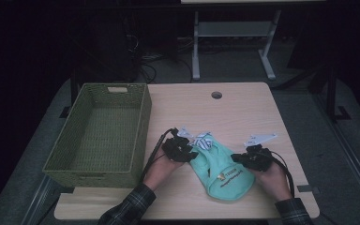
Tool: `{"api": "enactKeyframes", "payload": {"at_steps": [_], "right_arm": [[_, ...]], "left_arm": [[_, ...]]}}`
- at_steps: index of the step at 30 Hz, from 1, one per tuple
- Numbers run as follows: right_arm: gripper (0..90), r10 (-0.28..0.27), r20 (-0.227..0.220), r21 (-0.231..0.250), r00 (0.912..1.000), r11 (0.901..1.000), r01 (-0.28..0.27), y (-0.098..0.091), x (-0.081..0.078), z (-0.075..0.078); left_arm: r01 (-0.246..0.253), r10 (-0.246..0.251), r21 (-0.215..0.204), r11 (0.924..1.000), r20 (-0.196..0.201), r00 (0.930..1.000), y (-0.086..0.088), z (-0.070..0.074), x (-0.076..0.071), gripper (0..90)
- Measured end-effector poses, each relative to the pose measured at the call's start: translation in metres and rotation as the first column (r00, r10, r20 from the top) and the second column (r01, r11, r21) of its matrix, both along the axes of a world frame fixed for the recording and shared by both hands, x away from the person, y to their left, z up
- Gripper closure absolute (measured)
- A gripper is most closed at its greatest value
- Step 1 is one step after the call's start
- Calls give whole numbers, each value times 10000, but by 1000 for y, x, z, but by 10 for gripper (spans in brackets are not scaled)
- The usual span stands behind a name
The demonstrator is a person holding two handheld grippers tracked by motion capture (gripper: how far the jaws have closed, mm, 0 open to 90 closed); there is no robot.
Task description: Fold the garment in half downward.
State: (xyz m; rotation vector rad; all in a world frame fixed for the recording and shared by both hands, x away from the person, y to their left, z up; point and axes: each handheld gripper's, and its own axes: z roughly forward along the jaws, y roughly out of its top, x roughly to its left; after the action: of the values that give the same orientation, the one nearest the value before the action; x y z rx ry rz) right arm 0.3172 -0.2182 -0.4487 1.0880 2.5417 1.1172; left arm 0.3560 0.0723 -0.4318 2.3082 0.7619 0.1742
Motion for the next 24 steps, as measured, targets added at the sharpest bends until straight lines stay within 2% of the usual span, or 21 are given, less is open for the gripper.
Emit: {"api": "enactKeyframes", "payload": {"at_steps": [5,8,10,18,22,24], "right_arm": [[891,351,-142,187,9993,9992,-348,11,-8,-1],[891,599,-190,105,9980,9982,-597,18,-12,-4],[891,793,-204,-43,9966,9968,-794,24,-12,-7],[895,943,-268,-342,9952,9949,-952,32,-11,-13],[897,863,96,-113,9962,9962,-862,33,-11,-8],[897,855,259,13,9960,9963,-855,33,-10,-5]], "left_arm": [[-585,585,46,9983,72,9983,3,-3,10,547],[-822,825,273,9962,-93,9965,7,-8,16,522],[-944,948,261,9952,-170,9953,9,-11,18,510],[-1017,1040,544,9933,-416,9937,13,-23,21,477],[-959,986,645,9933,-407,9943,11,-26,19,481],[-900,922,735,9932,-281,9953,10,-26,19,507]]}}
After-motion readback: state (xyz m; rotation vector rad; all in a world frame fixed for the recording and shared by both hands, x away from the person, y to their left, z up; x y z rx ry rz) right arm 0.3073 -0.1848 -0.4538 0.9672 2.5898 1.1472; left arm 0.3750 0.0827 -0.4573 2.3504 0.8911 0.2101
